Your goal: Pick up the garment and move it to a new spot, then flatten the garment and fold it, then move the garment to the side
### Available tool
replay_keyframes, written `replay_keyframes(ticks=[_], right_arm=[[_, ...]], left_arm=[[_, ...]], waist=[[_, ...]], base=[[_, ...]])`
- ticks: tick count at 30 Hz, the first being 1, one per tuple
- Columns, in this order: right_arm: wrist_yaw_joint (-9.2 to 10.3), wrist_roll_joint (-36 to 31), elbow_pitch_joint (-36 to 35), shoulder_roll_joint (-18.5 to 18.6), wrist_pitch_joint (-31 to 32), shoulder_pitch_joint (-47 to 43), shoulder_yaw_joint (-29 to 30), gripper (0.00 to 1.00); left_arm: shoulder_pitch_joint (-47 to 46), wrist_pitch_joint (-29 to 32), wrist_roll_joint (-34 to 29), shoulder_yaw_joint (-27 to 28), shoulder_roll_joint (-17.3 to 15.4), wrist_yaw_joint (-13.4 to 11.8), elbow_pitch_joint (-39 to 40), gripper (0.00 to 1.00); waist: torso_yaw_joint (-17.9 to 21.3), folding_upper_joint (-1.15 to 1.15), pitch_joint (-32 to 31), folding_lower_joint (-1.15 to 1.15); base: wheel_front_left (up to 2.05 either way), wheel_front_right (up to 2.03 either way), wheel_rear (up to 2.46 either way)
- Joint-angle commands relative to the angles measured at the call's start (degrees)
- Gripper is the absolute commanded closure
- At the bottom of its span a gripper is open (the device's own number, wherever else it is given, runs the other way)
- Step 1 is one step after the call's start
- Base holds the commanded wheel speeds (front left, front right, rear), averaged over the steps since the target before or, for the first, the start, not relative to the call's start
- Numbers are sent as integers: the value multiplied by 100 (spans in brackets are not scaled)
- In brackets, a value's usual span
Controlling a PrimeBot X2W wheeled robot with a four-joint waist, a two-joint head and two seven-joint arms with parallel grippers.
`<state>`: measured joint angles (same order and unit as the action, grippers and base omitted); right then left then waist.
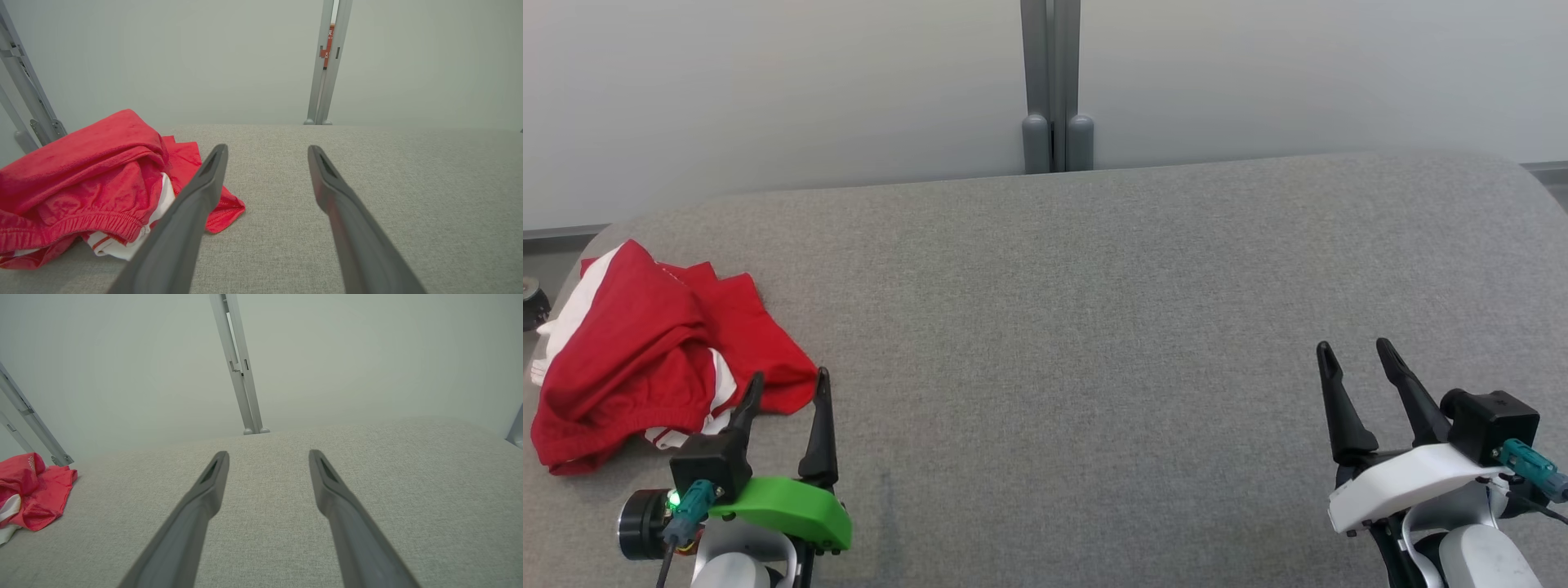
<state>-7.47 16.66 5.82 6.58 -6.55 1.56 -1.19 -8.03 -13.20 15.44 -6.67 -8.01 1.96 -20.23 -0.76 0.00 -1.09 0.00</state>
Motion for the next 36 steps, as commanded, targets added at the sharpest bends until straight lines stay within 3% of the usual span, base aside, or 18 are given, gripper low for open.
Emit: replay_keyframes(ticks=[1, 17, 30, 36], right_arm=[[-4, -160, -36, -16, 23, -36, 43, 0], [-3, -765, 7, -184, 36, -112, 238, 0], [-3, -668, -2, -203, 27, -122, 266, 0], [-3, -619, -56, -192, 3, -79, 277, 0]], left_arm=[[-113, -48, -133, -14, -53, 18, -13, 0], [-135, -214, -379, -41, -1, 110, -224, 0], [-170, -202, -108, 2, 33, 113, -274, 0], [-233, -202, -63, 17, 29, 46, -279, 0]], waist=[[-3, 0, -3, 0], [-15, 0, -21, 0], [-49, 0, -14, 0], [-303, 0, 9, 0]], base=[[0, 0, 0], [0, 0, 0], [0, 0, 0], [0, 0, 0]])
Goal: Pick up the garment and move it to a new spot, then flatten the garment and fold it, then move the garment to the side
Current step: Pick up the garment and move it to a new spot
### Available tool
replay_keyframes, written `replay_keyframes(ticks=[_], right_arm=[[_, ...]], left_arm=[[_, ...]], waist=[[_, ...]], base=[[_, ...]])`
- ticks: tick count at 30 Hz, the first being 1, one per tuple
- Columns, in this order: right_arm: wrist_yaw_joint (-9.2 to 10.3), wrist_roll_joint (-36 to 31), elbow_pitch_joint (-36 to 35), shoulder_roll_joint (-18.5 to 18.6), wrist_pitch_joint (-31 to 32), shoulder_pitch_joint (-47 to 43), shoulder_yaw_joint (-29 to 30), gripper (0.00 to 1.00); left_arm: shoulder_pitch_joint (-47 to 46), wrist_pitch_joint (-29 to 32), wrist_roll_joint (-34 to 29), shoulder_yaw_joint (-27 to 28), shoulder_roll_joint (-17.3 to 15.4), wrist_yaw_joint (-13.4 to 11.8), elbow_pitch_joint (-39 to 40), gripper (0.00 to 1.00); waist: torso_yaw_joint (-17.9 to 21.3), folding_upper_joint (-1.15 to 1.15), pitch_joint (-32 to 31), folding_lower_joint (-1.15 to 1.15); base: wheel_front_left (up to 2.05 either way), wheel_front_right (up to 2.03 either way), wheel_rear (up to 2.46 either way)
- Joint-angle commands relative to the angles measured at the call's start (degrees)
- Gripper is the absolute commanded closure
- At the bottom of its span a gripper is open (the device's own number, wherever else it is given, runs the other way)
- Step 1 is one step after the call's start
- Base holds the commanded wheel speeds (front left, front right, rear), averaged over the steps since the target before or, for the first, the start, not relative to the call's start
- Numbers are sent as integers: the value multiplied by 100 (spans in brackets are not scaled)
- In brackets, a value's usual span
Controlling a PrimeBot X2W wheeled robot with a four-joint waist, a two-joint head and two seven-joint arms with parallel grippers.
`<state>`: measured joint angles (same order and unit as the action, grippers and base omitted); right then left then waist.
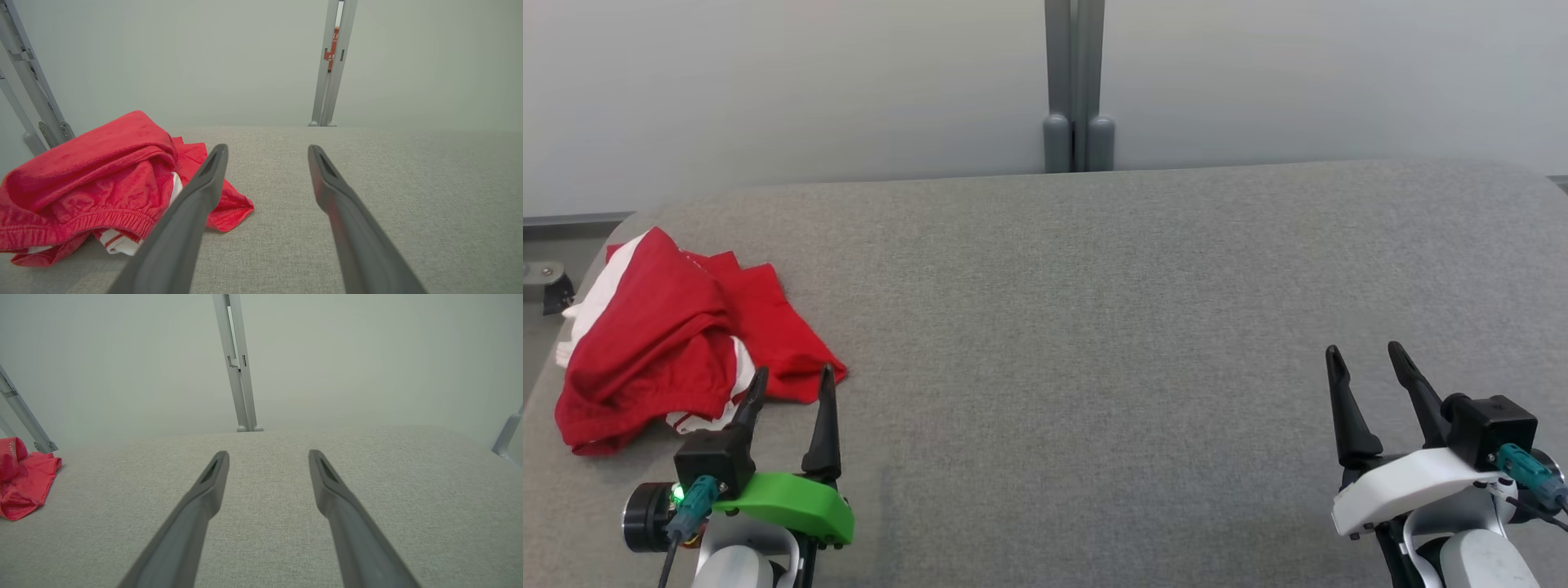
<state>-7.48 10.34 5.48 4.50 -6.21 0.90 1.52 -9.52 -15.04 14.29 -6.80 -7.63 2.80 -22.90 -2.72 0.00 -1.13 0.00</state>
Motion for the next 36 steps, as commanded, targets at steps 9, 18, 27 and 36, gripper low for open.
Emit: replay_keyframes(ticks=[9, 18, 27, 36], right_arm=[[-2, 66, -167, 63, 17, 70, -162, 0], [-2, 109, -355, 13, 100, 175, -439, 0], [-2, 65, -458, 17, 162, 224, -496, 0], [-2, 29, -649, 118, 303, 404, -525, 0]], left_arm=[[-150, -12, 152, 154, -70, -82, 37, 0], [-65, -12, 259, 371, -114, -99, 135, 0], [2, -13, 235, 442, -73, -97, 164, 0], [-412, -9, 259, 403, -12, 7, 8, 0]], waist=[[-998, 0, 88, 0], [-1872, 0, 198, 0], [-2288, 0, 286, 0], [-2251, 0, 664, 0]], base=[[0, 0, 0], [0, 0, 0], [0, 0, 0], [0, 0, 0]])
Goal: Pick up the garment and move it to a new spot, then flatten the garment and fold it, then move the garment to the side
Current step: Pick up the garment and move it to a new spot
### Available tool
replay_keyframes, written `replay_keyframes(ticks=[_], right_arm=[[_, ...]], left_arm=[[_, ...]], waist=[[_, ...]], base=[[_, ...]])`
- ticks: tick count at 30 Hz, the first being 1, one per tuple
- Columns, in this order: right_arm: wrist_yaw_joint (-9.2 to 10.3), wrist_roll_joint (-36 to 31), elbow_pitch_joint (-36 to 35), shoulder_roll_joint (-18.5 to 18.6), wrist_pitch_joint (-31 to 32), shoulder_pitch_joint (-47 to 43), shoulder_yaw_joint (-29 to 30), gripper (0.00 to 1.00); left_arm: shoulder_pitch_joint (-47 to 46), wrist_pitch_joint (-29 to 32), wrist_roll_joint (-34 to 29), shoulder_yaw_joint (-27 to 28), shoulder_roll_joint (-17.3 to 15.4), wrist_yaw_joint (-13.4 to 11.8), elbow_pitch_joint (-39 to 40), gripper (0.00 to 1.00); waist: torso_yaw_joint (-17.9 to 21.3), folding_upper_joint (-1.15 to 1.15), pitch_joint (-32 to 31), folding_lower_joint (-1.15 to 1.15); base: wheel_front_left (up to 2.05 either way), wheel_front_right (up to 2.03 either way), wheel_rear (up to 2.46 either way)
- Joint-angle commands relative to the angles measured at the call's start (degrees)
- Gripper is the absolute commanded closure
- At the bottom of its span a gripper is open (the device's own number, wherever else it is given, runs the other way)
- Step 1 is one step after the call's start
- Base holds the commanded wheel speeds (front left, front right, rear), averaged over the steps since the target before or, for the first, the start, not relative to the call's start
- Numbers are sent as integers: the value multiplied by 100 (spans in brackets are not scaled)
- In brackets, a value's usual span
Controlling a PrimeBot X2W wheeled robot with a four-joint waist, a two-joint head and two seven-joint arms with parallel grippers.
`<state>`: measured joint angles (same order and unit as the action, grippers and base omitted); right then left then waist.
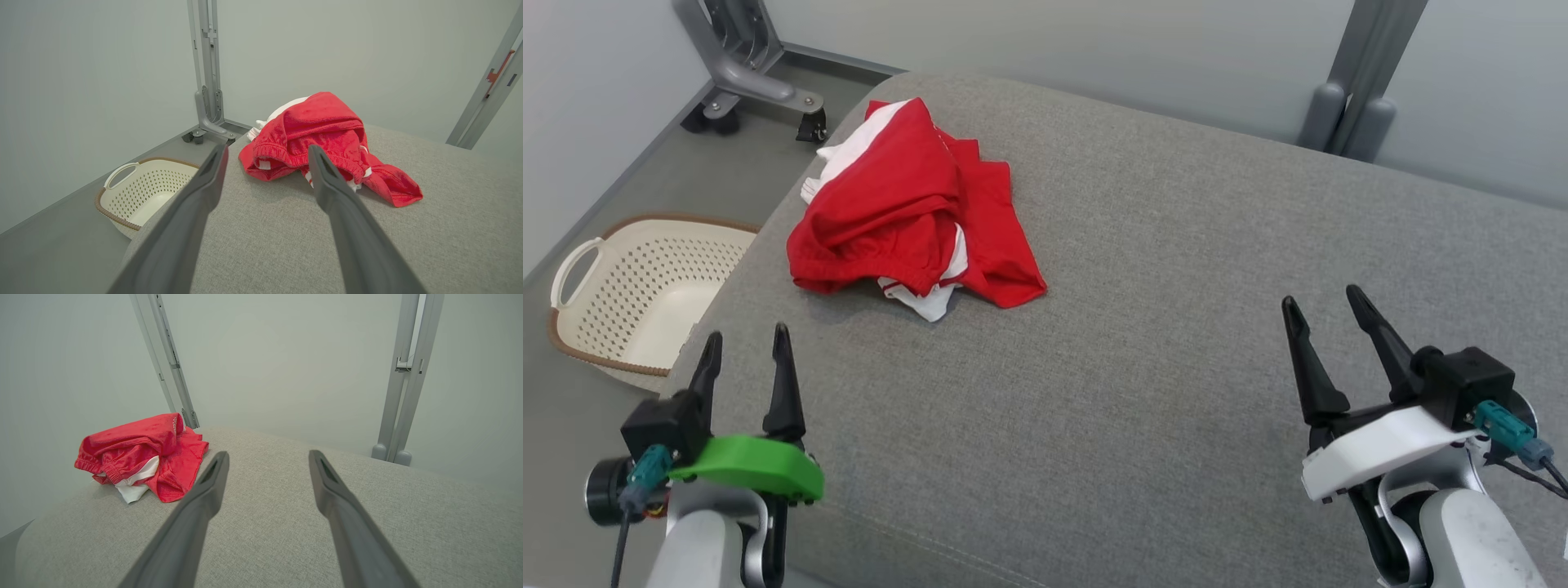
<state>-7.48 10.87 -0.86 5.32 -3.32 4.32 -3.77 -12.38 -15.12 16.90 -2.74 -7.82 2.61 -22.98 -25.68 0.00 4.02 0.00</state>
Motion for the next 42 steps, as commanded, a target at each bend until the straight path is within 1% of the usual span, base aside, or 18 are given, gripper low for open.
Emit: replay_keyframes(ticks=[1, 6, 8, 13, 14, 18, 23, 24, 25, 26, 30, 33, 37, 42], right_arm=[[-2, -38, -78, 68, 59, 126, -1, 0], [-2, -93, -381, 242, 261, 414, -17, 0], [-2, -110, -499, 302, 354, 543, -32, 0], [-2, -126, -746, 455, 504, 834, -46, 0], [-2, -133, -783, 477, 531, 886, -62, 0], [-2, -149, -877, 517, 596, 1030, -71, 0], [-2, -170, -912, 551, 591, 1097, -51, 0], [-2, -182, -905, 558, 580, 1117, -48, 0], [-2, -193, -888, 560, 556, 1124, -45, 0], [-2, -198, -862, 551, 538, 1121, -45, 0], [-2, -204, -786, 510, 443, 1081, -27, 0], [-2, -214, -714, 493, 367, 995, -25, 0], [-2, -198, -635, 418, 294, 826, -25, 0], [-2, -165, -529, 336, 202, 563, -52, 0]], left_arm=[[-286, 30, 20, -24, 3, 59, -60, 0], [-1135, 254, 146, -103, -62, 207, -516, 0], [-1496, 330, 172, -121, -151, 254, -800, 0], [-2423, 546, 295, -199, -331, 389, -1722, 0], [-2633, 577, 348, -198, -391, 415, -2013, 0], [-3174, 643, 502, -161, -573, 449, -2896, 0], [-3590, 495, 625, -82, -725, 470, -3638, 0], [-3659, 393, 638, -60, -767, 472, -3724, 42], [-3689, 328, 665, -41, -788, 475, -3795, 91], [-3690, 267, 683, -35, -817, 480, -3882, 100], [-3647, 47, 696, 29, -951, 471, -3921, 100], [-3495, -9, 630, 104, -1021, 342, -3767, 100], [-3191, -12, 530, 322, -1126, 168, -3046, 100], [-2576, -9, 353, 484, -1025, 58, -1993, 100]], waist=[[78, 0, 278, 0], [223, 0, 900, 0], [313, 0, 1161, 0], [506, 0, 1748, 0], [568, 0, 1874, 0], [716, 0, 2153, 0], [816, 0, 2284, 0], [828, 0, 2286, 0], [838, 0, 2266, 0], [848, 0, 2229, 0], [857, 0, 2012, 0], [859, 0, 1761, 0], [887, 0, 1343, 0], [988, 0, 745, 0]], base=[[0, 0, 0], [0, 0, 0], [0, 0, 0], [0, 0, 0], [0, 0, 0], [0, 0, 0], [0, 0, 0], [0, 0, 0], [0, 0, 0], [0, 0, 0], [0, 0, 0], [0, 0, 0], [0, 0, 0], [0, 0, 0]])
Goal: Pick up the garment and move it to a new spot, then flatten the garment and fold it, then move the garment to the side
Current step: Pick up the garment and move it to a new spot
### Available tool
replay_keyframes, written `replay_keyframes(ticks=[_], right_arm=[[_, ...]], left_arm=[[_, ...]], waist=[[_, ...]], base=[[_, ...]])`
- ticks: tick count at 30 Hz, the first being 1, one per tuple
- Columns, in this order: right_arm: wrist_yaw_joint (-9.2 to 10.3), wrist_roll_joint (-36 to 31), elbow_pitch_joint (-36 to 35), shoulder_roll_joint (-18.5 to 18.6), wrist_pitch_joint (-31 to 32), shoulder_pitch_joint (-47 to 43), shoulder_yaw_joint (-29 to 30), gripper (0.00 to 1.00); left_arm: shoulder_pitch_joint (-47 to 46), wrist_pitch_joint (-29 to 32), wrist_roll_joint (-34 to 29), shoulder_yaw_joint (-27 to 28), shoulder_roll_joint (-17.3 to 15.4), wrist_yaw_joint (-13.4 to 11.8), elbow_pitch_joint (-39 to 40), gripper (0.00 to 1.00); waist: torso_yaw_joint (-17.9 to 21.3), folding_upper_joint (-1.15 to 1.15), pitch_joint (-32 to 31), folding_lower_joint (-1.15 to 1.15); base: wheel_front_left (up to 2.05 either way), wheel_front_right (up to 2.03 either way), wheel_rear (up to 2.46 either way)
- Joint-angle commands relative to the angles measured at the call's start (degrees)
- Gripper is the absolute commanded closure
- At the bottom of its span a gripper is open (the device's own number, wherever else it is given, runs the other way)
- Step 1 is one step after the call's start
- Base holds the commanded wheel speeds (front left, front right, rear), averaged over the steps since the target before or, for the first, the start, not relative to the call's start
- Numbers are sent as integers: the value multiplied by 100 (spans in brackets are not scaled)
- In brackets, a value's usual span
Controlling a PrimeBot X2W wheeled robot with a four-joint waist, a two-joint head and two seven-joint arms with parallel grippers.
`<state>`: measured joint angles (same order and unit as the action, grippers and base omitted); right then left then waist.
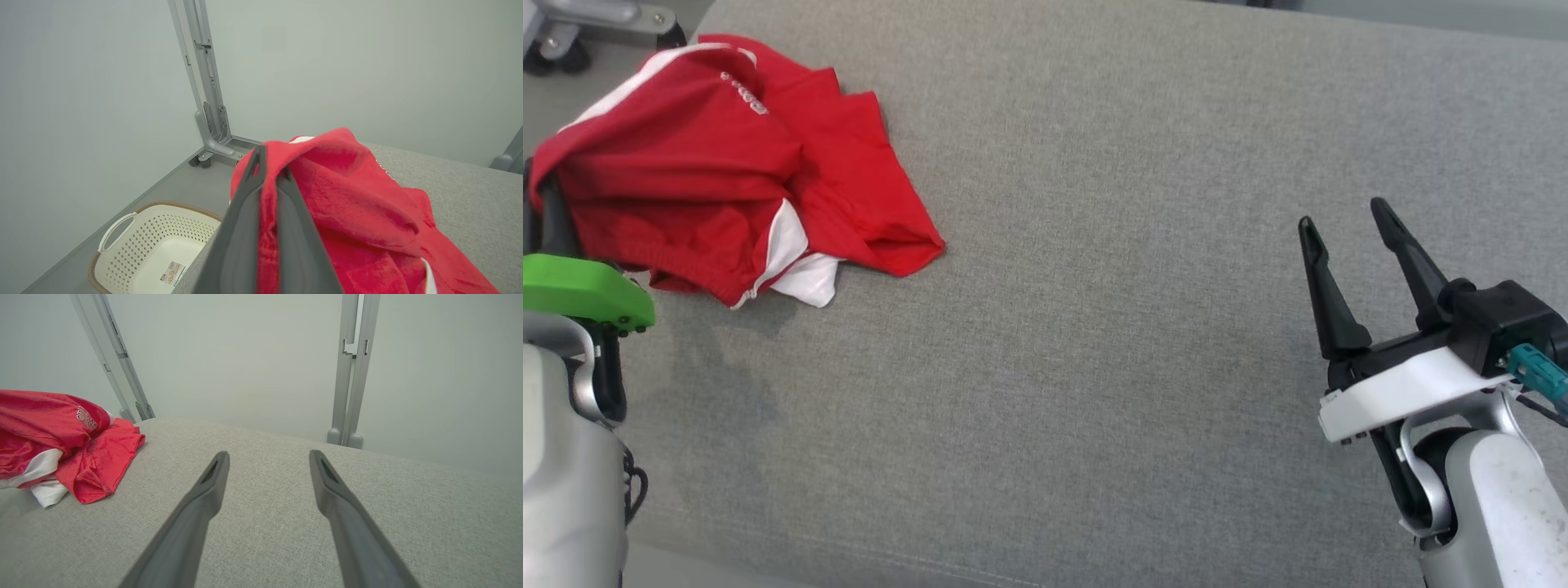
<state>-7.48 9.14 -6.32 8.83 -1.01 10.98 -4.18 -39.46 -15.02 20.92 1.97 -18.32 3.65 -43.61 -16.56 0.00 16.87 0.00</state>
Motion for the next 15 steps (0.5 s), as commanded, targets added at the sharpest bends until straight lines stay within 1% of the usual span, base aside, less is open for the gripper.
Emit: replay_keyframes(ticks=[1, 4, 8, 11, 15], right_arm=[[-2, 17, 19, -33, -31, -157, -6, 0], [-2, 15, 66, -84, -65, -350, -26, 0], [-2, 52, 63, -166, -51, -593, 5, 0], [-2, 69, 45, -202, -38, -722, 30, 0], [-2, 98, -9, -246, -26, -780, 53, 0]], left_arm=[[252, -20, -79, 11, 64, -70, 241, 100], [761, -19, -166, 8, 215, -179, 810, 100], [1389, 34, -279, -297, 532, -249, 1542, 100], [1774, 198, -329, -647, 874, -206, 2084, 100], [2187, 412, -179, -1059, 1285, -163, 2596, 100]], waist=[[103, 0, -630, 0], [235, 0, -974, 0], [437, 0, -1252, 0], [636, 0, -1353, 0], [1009, 0, -1319, 0]], base=[[0, 0, 0], [0, 0, 0], [0, 0, 0], [0, 0, 0], [0, 0, 0]])
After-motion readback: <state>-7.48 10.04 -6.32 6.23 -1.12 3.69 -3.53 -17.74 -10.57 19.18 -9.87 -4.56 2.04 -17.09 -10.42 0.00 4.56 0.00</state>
